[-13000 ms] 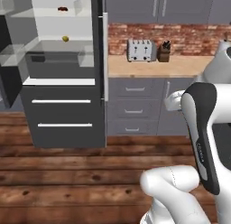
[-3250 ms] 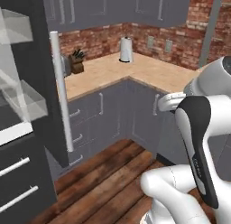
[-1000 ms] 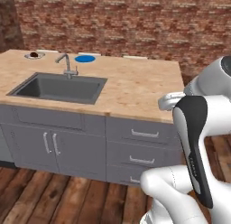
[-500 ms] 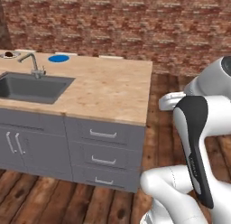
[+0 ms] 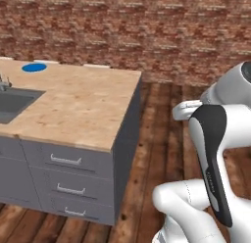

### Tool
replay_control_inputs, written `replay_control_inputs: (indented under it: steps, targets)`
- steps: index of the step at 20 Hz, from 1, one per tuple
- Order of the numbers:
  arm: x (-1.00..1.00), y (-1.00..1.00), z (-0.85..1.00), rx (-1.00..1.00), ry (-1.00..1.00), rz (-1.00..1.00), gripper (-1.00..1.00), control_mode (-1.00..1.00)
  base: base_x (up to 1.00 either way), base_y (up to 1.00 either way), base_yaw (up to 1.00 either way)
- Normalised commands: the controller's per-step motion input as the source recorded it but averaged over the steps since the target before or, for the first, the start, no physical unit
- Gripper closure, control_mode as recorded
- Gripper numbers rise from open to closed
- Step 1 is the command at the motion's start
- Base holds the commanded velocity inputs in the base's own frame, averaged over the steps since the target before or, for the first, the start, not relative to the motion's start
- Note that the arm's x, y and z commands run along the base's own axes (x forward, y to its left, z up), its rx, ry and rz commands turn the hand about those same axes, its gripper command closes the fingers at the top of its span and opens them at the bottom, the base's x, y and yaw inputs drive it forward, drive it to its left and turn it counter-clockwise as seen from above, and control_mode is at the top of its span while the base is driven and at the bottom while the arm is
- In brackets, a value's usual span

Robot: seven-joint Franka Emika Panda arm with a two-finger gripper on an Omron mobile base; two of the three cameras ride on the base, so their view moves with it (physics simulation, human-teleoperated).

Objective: Transport the steak and bell pepper to the fridge. Place the steak on the rack containing meat and place the bell pepper on the rack containing the vegetable, ensuring meats and vegetables are on different racks.

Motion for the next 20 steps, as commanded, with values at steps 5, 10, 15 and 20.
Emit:
replay_control_inputs:
  steps: [5,10,15,20]
  targets:
    - [0.00,0.00,0.00,0.00,0.00,0.00,-1.00,1.00,0.98,-1.00,0.05]
    - [0.00,0.00,0.00,0.00,0.00,0.00,-1.00,1.00,1.00,-1.00,0.07]
    - [0.00,0.00,0.00,0.00,0.00,0.00,-1.00,1.00,1.00,-1.00,0.07]
    - [0.00,0.00,0.00,0.00,0.00,0.00,-1.00,1.00,1.00,-1.00,0.10]
